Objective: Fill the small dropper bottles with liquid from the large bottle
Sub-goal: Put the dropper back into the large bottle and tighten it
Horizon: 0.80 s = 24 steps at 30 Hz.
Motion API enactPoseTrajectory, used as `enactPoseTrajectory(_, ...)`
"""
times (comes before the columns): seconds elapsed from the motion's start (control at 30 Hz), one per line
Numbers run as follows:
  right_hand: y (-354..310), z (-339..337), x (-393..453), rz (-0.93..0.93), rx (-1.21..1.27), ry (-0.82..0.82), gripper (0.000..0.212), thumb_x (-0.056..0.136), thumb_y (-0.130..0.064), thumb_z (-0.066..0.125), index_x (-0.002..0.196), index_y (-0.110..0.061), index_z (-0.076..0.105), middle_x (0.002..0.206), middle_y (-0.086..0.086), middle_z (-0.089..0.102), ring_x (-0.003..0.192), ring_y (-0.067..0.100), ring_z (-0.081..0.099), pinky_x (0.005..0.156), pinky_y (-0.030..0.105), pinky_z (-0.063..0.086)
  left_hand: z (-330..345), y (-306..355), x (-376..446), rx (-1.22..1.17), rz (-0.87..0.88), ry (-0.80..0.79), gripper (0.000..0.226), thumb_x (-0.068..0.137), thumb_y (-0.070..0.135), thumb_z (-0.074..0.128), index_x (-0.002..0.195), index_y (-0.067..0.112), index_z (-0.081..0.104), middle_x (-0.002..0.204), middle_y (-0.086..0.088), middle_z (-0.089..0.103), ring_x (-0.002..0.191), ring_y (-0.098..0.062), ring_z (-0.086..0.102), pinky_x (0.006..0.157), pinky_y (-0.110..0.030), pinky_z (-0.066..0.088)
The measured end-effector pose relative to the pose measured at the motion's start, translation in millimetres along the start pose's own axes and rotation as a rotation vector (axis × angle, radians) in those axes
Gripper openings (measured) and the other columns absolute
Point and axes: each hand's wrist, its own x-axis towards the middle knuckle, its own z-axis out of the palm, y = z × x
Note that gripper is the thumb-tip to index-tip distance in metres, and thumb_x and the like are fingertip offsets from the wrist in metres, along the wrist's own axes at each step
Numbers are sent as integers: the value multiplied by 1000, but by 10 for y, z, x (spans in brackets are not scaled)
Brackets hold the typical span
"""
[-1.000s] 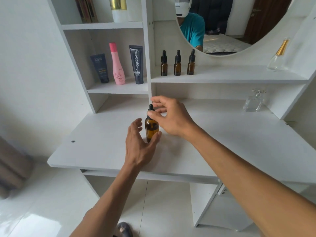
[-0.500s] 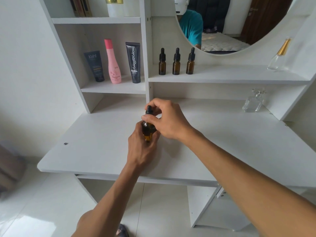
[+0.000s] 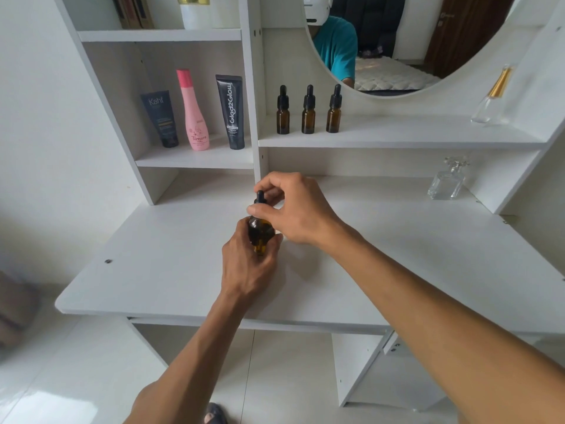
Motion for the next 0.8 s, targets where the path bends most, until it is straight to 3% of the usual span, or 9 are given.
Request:
enactPoseTrajectory(0.13, 5, -14, 2, -2, 31, -45, 28, 88, -17, 73, 116, -19, 70, 109, -5, 73, 101, 9, 68, 89, 19, 53, 8, -8, -12, -14, 10, 13, 27, 91, 27, 70, 113, 20, 57, 91, 5, 71, 76, -5, 61, 62, -4, 40)
enactPoseTrajectory(0.2, 15, -8, 13, -3, 36, -40, 24, 88, -15, 73, 112, -18, 71, 105, -4, 74, 100, 8, 68, 89, 20, 54, 11, -1, -18, -24, 15, 14, 28, 91, 26, 70, 115, 20, 58, 94, 7, 71, 80, -8, 61, 65, -5, 41)
enactPoseTrajectory(0.37, 1, -12, 20, -2, 4, -13, 29, 83, -26, 80, 110, -18, 72, 97, -1, 72, 91, 12, 68, 81, 18, 50, 20, 11, -33, -25, 9, 16, 25, 93, 27, 71, 111, 24, 55, 94, 9, 67, 84, -12, 62, 77, -23, 44)
enactPoseTrajectory(0.57, 2, -41, 20, -3, 4, -74, 30, 88, -14, 72, 117, -19, 71, 108, -1, 74, 101, 10, 68, 90, 19, 52, 24, -20, -21, -35, 10, 24, 29, 91, 27, 71, 116, 19, 59, 94, 5, 73, 85, -11, 64, 68, -11, 41)
enactPoseTrajectory(0.73, -2, -43, 25, -8, -7, -39, 32, 84, -24, 79, 115, -19, 72, 101, -2, 73, 94, 11, 68, 78, 12, 47, 34, -20, -18, -23, -4, 23, 27, 91, 30, 71, 113, 20, 58, 94, 7, 72, 84, -11, 63, 69, -16, 41)
enactPoseTrajectory(0.8, -5, -56, 30, -5, 13, -58, 31, 86, -20, 76, 116, -19, 71, 107, -2, 73, 97, 9, 68, 83, 11, 49, 39, -43, -10, -21, -1, 27, 27, 91, 33, 71, 112, 21, 59, 92, 6, 73, 84, -13, 64, 66, -13, 40)
